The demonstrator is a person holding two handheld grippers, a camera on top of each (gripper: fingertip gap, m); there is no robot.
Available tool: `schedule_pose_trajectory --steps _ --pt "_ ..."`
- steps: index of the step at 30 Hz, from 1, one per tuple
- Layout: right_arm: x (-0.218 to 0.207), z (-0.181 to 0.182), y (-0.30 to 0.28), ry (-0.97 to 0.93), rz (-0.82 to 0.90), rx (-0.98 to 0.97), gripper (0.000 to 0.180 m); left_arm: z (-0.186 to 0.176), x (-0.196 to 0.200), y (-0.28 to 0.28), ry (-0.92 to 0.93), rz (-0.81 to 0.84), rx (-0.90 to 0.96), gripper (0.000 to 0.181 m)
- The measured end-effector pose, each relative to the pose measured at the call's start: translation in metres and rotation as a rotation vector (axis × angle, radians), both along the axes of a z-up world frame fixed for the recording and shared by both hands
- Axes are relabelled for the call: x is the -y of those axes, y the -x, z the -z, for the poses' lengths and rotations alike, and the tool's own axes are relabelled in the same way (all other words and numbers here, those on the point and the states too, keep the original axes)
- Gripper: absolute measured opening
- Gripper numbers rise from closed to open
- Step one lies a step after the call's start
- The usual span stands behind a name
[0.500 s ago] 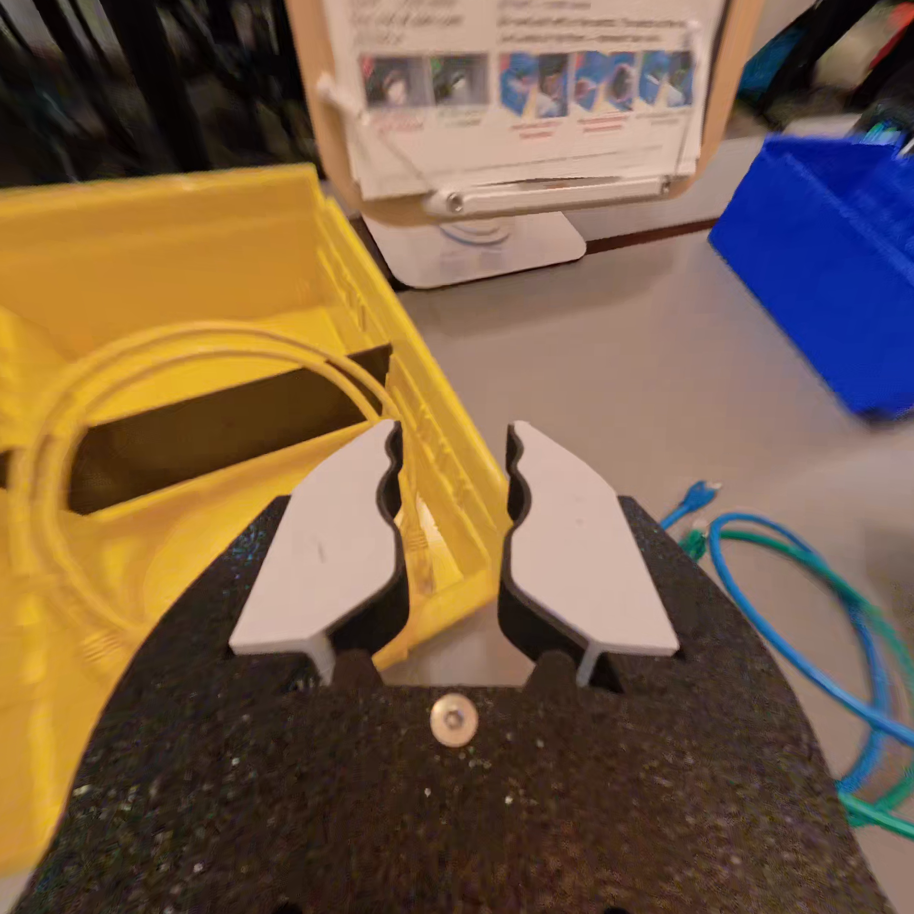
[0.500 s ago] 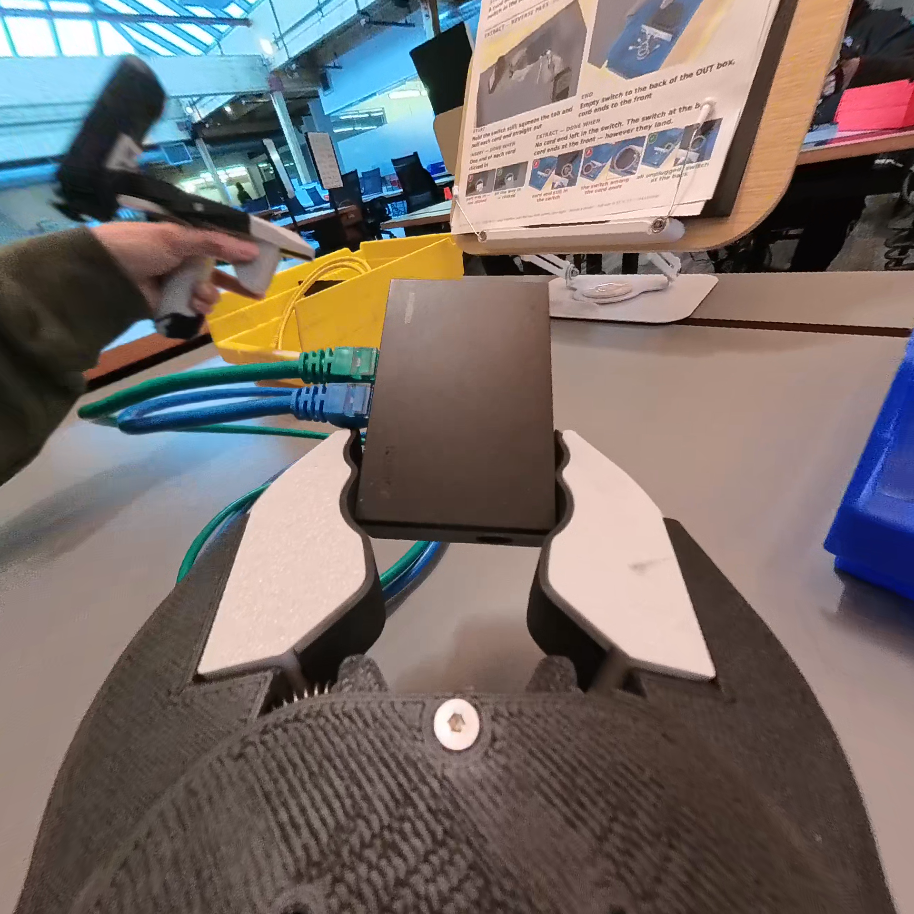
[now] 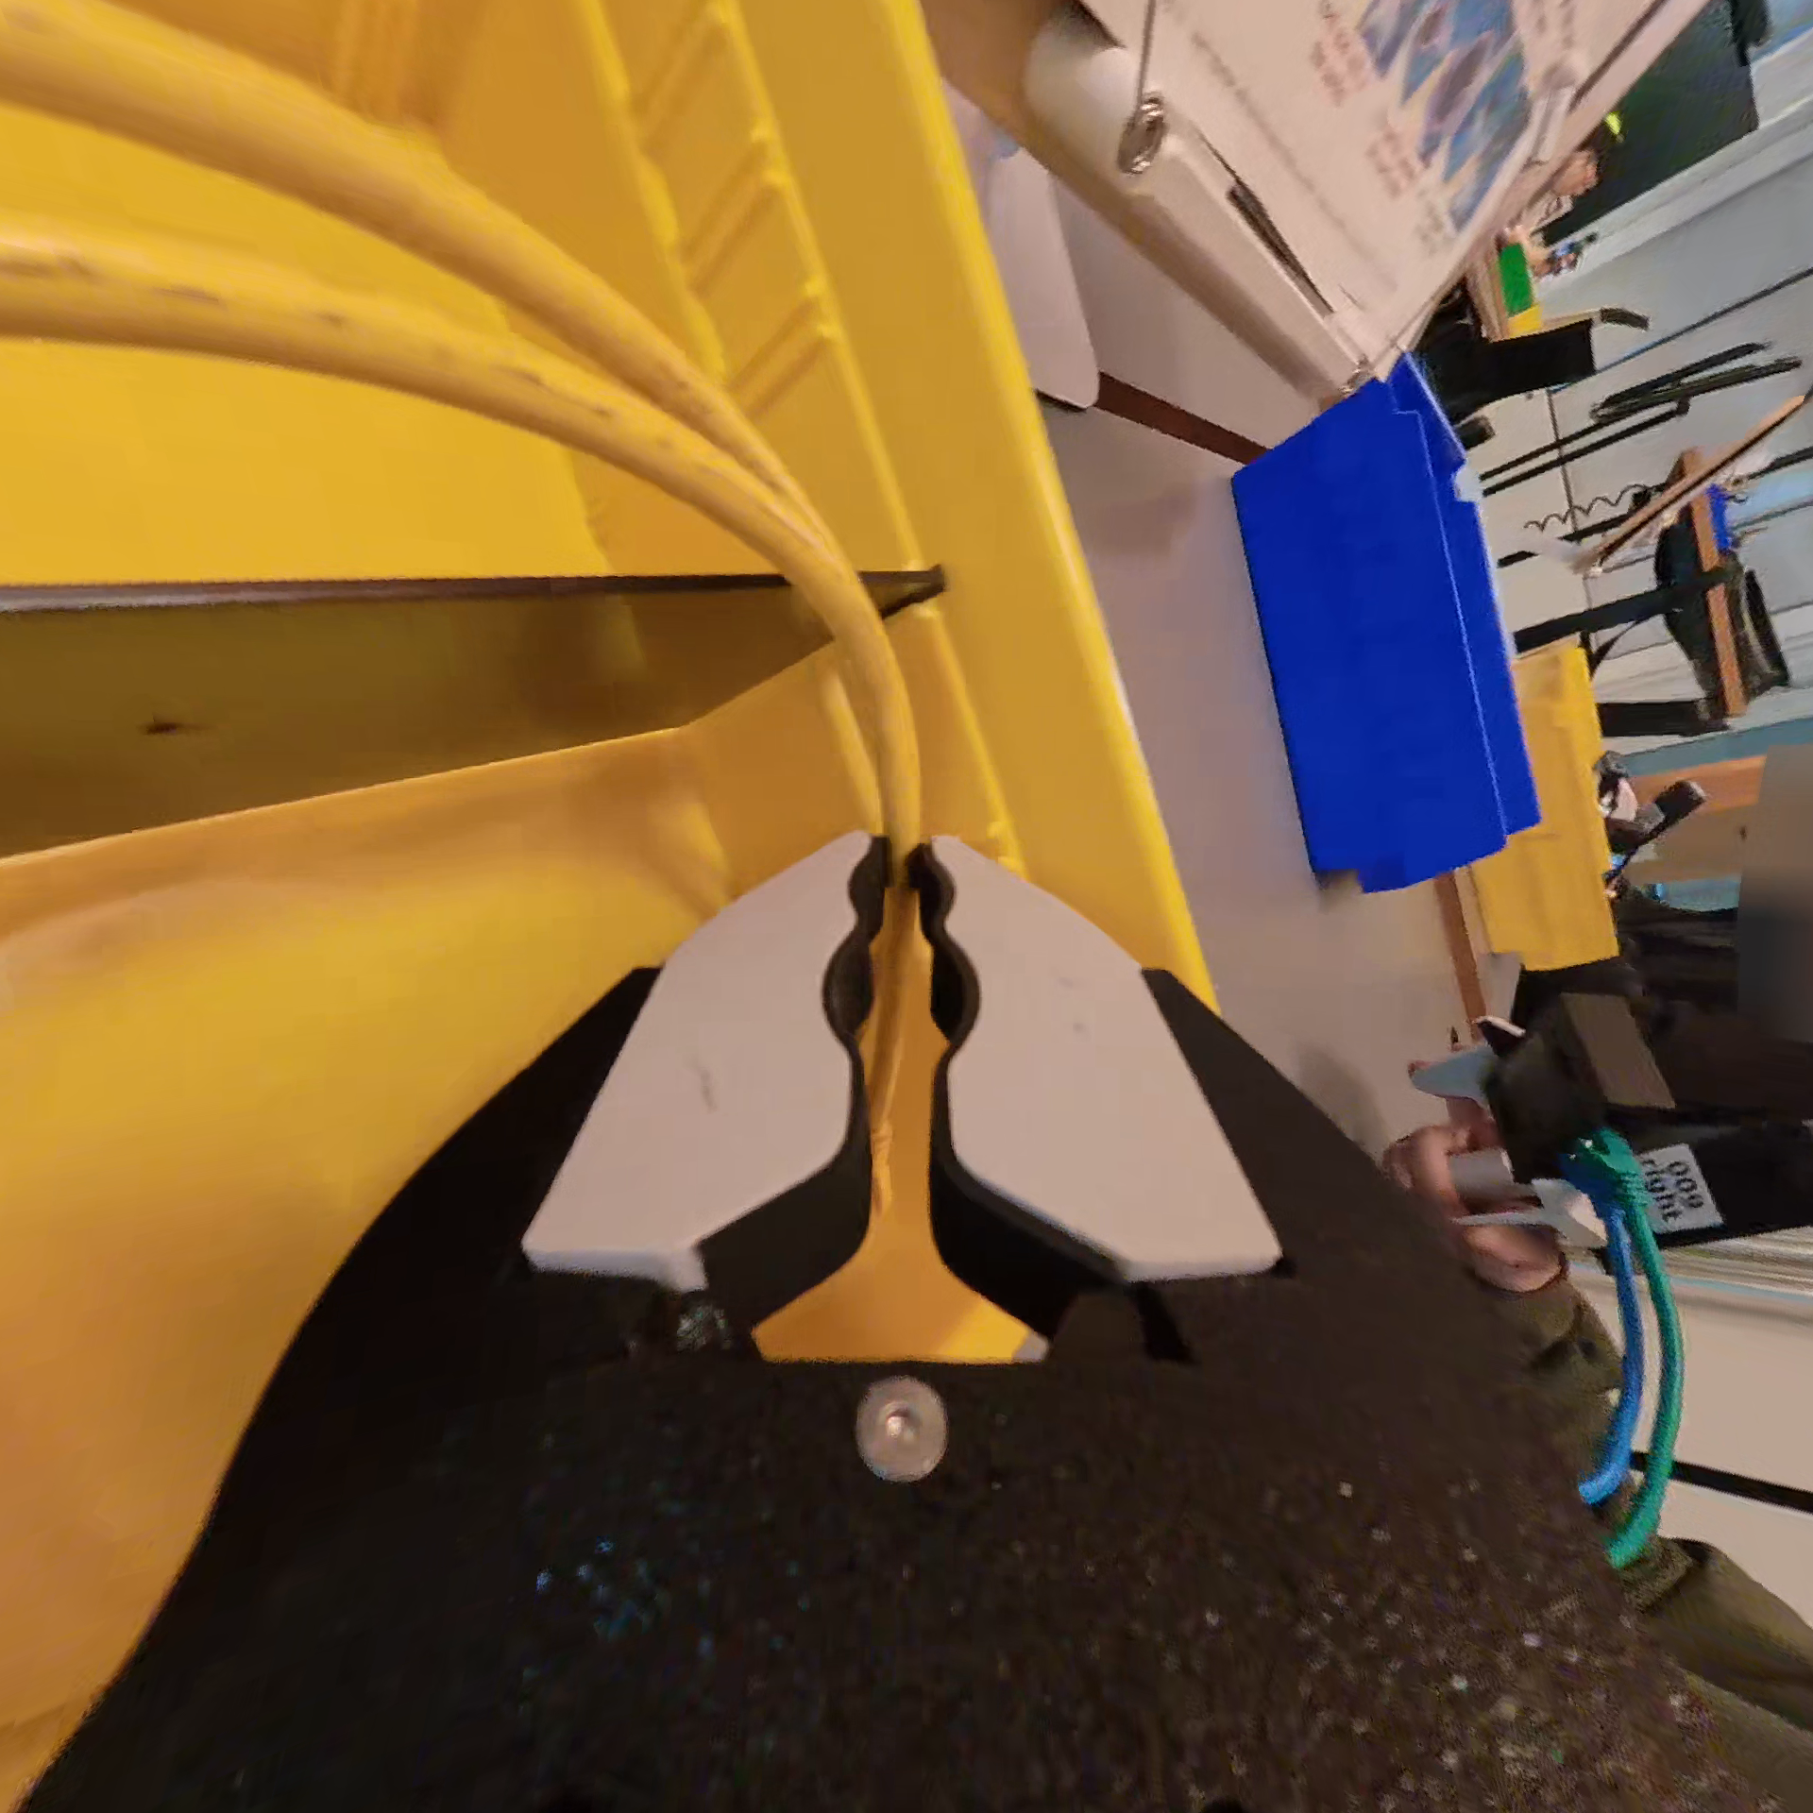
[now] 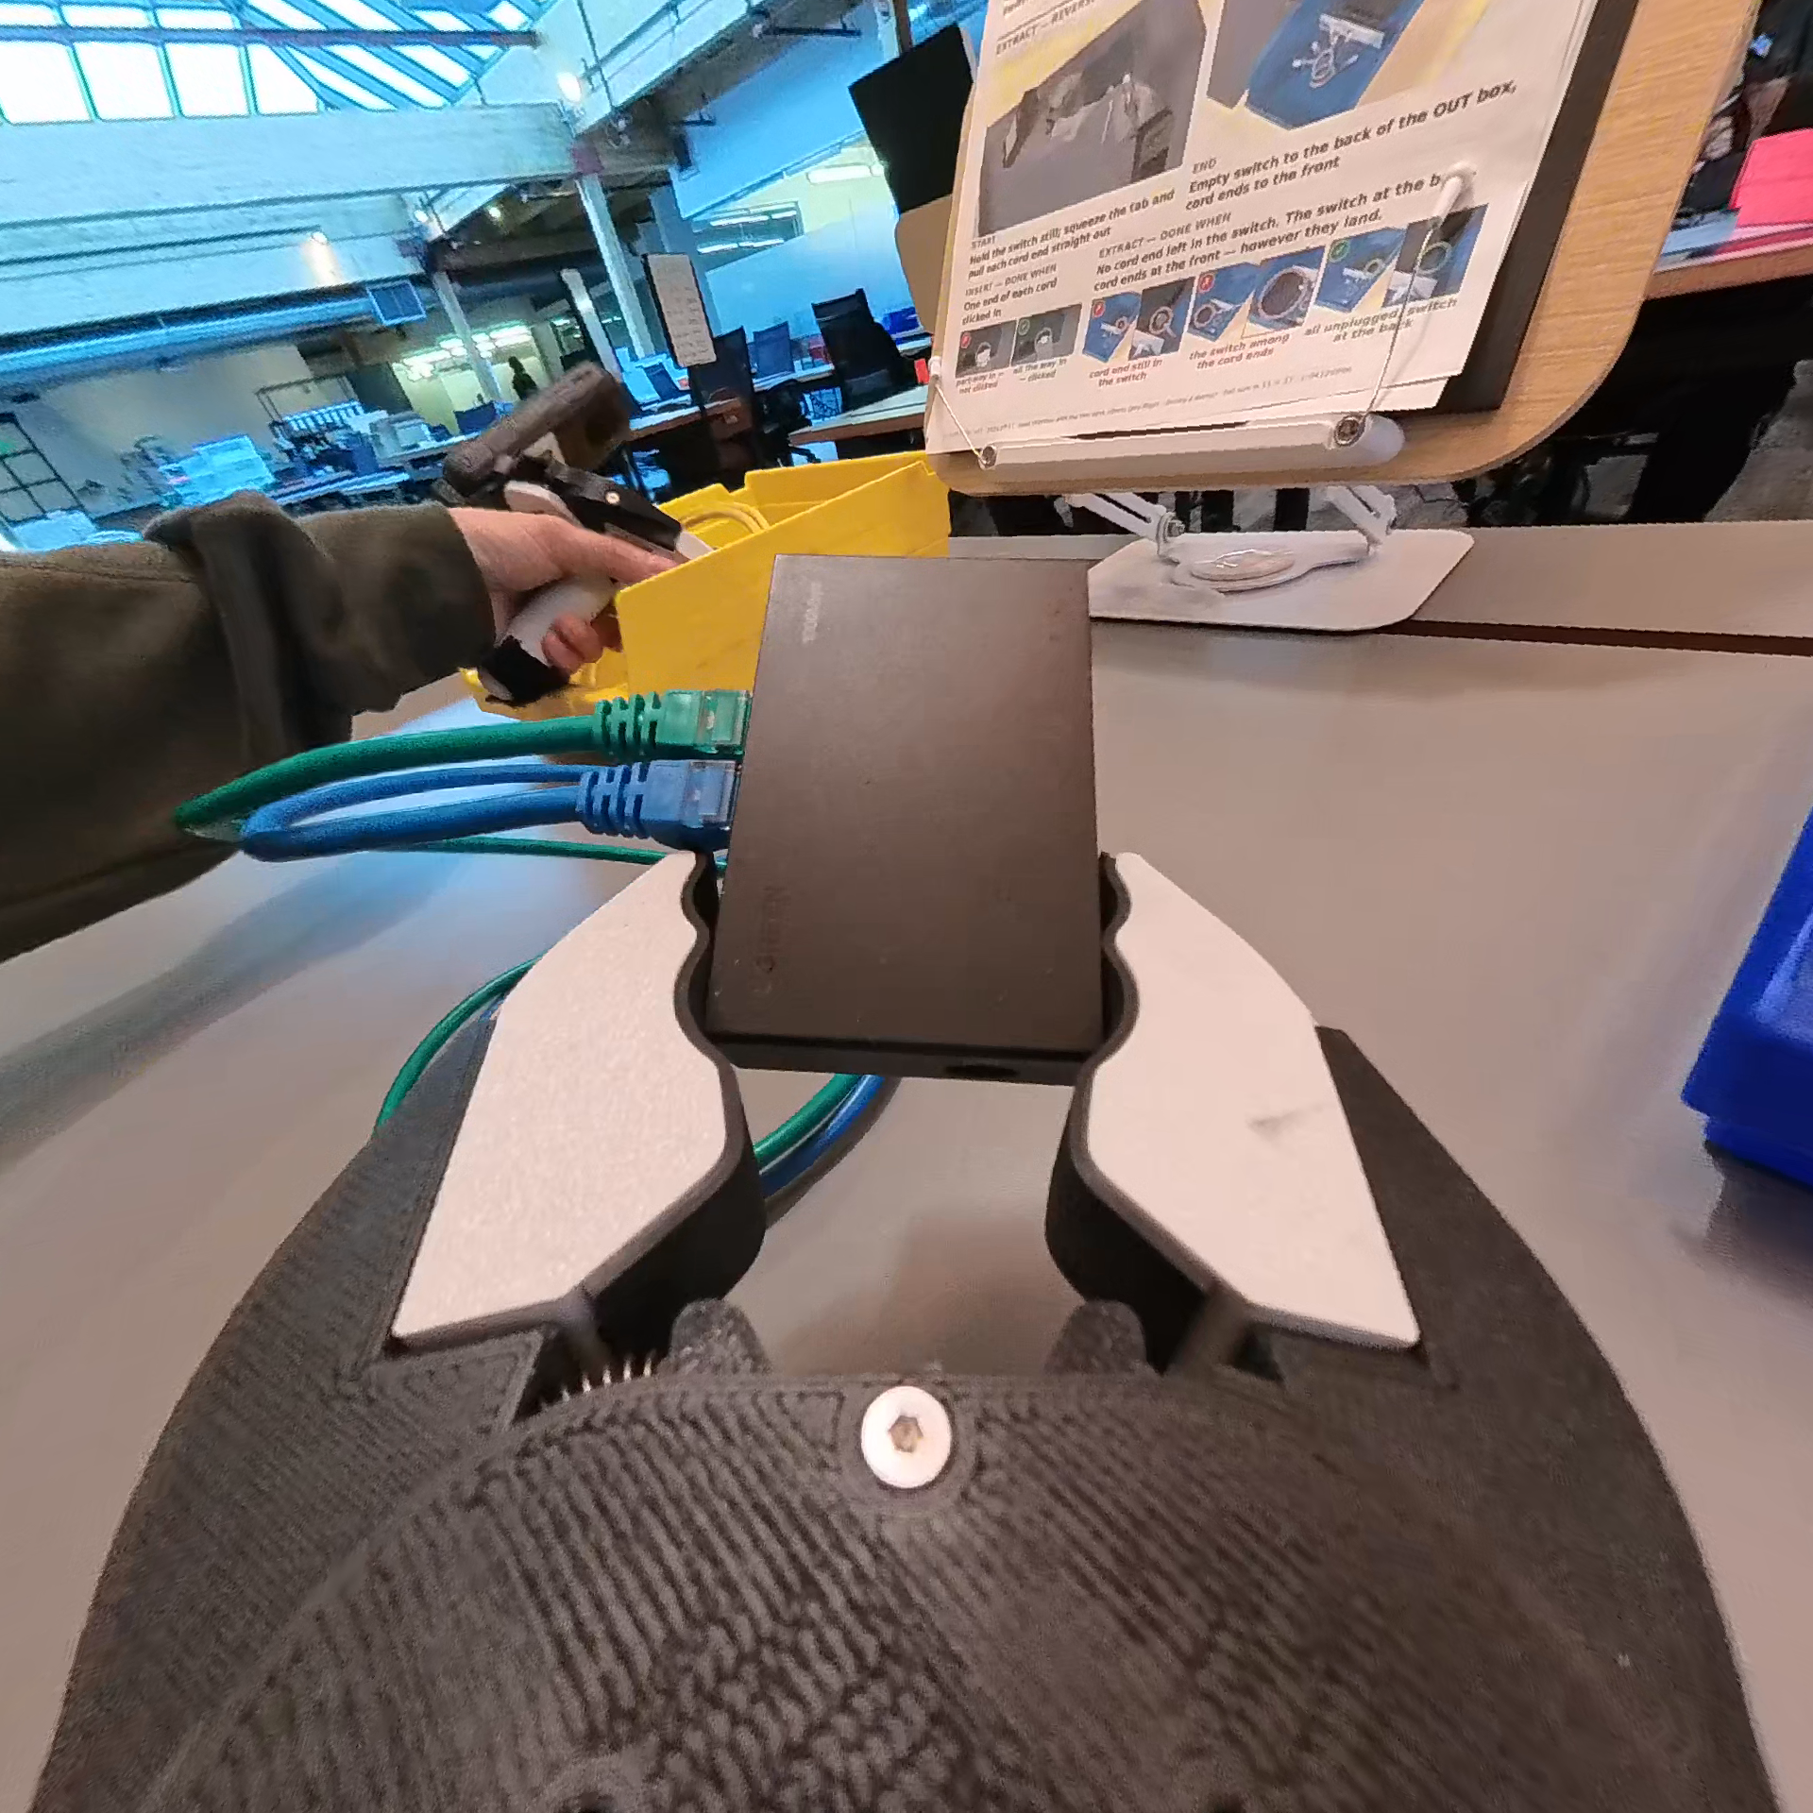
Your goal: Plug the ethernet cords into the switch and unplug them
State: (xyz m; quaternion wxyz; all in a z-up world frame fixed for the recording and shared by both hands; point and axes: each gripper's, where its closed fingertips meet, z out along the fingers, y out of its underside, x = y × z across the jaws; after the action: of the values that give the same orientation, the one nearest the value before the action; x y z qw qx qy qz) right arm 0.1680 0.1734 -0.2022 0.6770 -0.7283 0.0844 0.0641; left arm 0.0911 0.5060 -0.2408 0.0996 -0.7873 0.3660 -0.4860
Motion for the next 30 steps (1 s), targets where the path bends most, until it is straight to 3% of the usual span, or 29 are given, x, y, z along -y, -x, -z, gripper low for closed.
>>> schedule_pose_trajectory --steps 5,11,16,20,22,25,30 --pt "0.001 -0.002 -0.001 -0.013 0.003 -0.003 0.073 -0.035 0.009 0.008 -0.173 0.075 0.032 0.005" --pt "0.002 -0.003 -0.002 -0.024 0.003 -0.013 0.073 -0.142 0.040 0.011 -0.265 0.103 0.260 0.005" --pt "0.003 -0.004 -0.003 -0.034 0.009 -0.017 0.073 -0.225 0.118 0.024 -0.312 0.283 0.650 0.005" --pt "0.007 -0.007 -0.006 -0.066 0.016 -0.039 0.073 -0.262 0.189 0.078 -0.369 0.427 1.090 0.005" --pt "0.008 -0.008 -0.008 -0.079 0.020 -0.054 0.073 -0.254 0.217 0.113 -0.391 0.490 1.240 0.005" --pt "0.009 -0.009 -0.008 -0.089 0.013 -0.055 0.073 -0.203 0.234 0.151 -0.428 0.481 1.282 0.005" --pt "0.007 -0.008 -0.005 -0.076 0.004 -0.040 0.073 -0.121 0.226 0.186 -0.309 0.333 1.161 0.005"
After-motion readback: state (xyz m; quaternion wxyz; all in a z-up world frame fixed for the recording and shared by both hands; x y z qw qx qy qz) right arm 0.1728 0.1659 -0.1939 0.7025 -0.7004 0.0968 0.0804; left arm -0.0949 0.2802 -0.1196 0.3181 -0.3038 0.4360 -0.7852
